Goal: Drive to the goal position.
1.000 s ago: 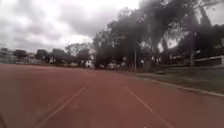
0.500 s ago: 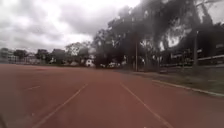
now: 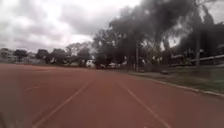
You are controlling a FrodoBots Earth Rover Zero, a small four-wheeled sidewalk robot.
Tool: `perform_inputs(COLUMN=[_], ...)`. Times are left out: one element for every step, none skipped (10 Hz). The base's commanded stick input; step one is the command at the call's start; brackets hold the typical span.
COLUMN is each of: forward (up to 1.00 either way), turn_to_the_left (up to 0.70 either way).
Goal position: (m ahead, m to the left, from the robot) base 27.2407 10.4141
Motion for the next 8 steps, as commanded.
perform_inputs(forward=[0.7, 0.7, 0.7, 0.7, 0.7, 0.7, 0.7, 0.7], turn_to_the_left=[0.0, 0.0, 0.0, 0.0, 0.0, 0.0, 0.0, 0.0])
